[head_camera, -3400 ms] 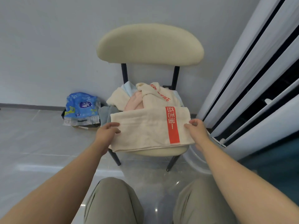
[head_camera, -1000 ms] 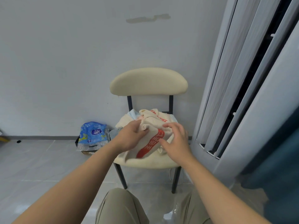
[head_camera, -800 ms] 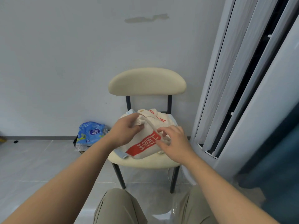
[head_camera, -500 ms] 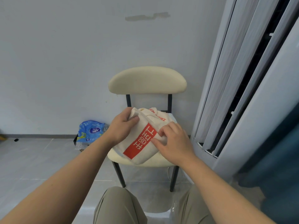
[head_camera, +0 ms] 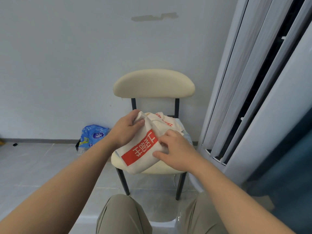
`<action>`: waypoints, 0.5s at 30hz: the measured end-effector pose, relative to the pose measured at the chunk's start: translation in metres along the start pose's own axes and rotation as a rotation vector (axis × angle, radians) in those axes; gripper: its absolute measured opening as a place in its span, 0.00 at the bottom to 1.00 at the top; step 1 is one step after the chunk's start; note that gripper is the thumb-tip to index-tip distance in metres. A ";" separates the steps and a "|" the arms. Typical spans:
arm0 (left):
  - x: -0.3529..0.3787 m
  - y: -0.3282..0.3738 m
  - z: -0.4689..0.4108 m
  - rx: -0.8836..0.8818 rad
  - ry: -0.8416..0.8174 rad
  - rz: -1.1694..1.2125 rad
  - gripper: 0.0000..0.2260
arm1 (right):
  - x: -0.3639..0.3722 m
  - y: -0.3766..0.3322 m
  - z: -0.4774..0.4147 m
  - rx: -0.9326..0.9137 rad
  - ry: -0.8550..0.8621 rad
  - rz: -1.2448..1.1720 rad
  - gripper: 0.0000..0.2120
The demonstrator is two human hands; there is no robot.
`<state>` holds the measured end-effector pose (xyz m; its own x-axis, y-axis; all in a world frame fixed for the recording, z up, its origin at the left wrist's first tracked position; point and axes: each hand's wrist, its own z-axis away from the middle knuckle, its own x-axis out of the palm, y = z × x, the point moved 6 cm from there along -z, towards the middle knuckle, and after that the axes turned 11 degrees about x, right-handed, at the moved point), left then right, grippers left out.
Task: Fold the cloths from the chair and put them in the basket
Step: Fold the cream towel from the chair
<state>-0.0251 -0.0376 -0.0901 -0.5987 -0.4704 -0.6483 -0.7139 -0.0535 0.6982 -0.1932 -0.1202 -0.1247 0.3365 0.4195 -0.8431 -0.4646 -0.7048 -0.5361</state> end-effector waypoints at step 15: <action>-0.014 -0.028 0.010 -0.107 0.072 0.147 0.06 | -0.017 0.005 0.001 0.061 -0.136 -0.535 0.06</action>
<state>-0.0005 -0.0207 -0.1036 -0.6637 -0.5415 -0.5160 -0.5754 -0.0711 0.8147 -0.2019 -0.1301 -0.1134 0.4317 0.7827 -0.4483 -0.3058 -0.3406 -0.8891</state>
